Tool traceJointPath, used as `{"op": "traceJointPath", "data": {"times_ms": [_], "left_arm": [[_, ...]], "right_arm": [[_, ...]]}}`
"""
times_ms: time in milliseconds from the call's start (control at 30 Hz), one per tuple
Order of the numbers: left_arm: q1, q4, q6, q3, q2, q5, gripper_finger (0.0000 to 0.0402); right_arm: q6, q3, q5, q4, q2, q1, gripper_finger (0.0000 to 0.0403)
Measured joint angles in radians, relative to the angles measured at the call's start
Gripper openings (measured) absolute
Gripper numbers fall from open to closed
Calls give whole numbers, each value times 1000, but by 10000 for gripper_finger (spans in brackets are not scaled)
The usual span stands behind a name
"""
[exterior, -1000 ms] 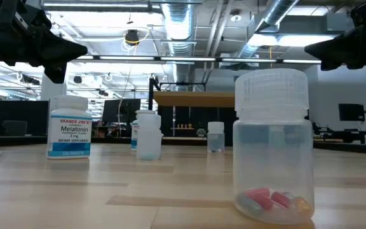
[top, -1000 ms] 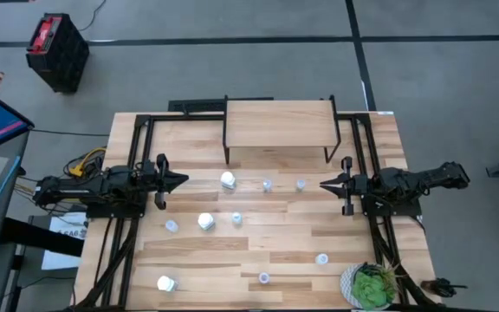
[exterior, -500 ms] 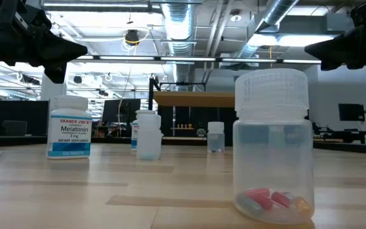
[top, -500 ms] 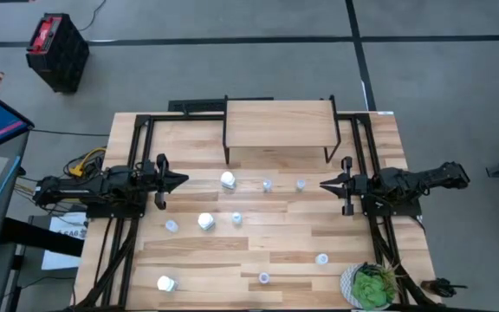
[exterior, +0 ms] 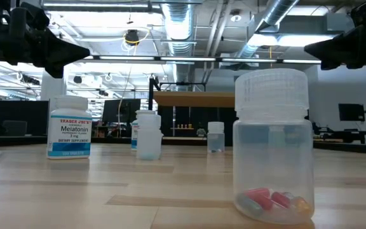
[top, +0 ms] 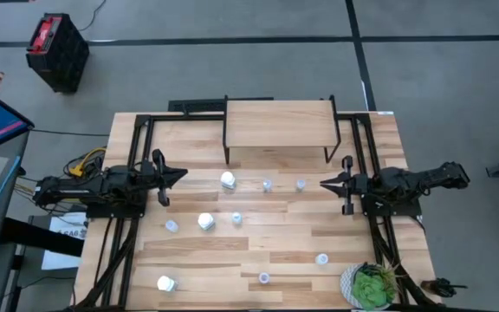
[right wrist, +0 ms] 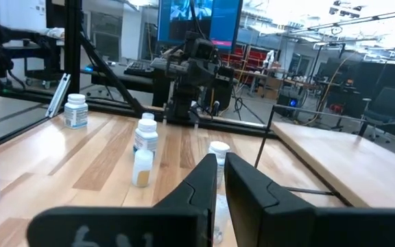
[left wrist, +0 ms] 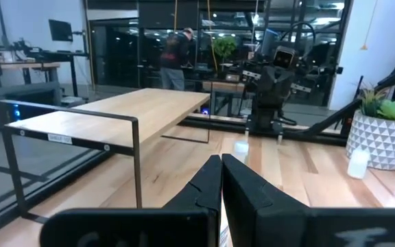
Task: Pick and place medicine bottles onto shelf by color
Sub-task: Put the top right transparent medicine bottle onto the right side of the shelf
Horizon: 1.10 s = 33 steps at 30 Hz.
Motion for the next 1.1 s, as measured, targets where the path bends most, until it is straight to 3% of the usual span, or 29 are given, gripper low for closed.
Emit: {"op": "traceJointPath", "data": {"times_ms": [367,567,833,1100], "left_arm": [[0,63,-12,0,0,-22,4],[0,58,-45,0,0,-23,51],[0,57,-98,0,0,-26,131],[0,63,-93,0,0,-71,164]], "right_arm": [[-23,18,0,124,0,0,56],[-24,19,0,127,0,0,66],[1,20,1,149,0,0,151],[92,22,13,170,0,0,229]]}}
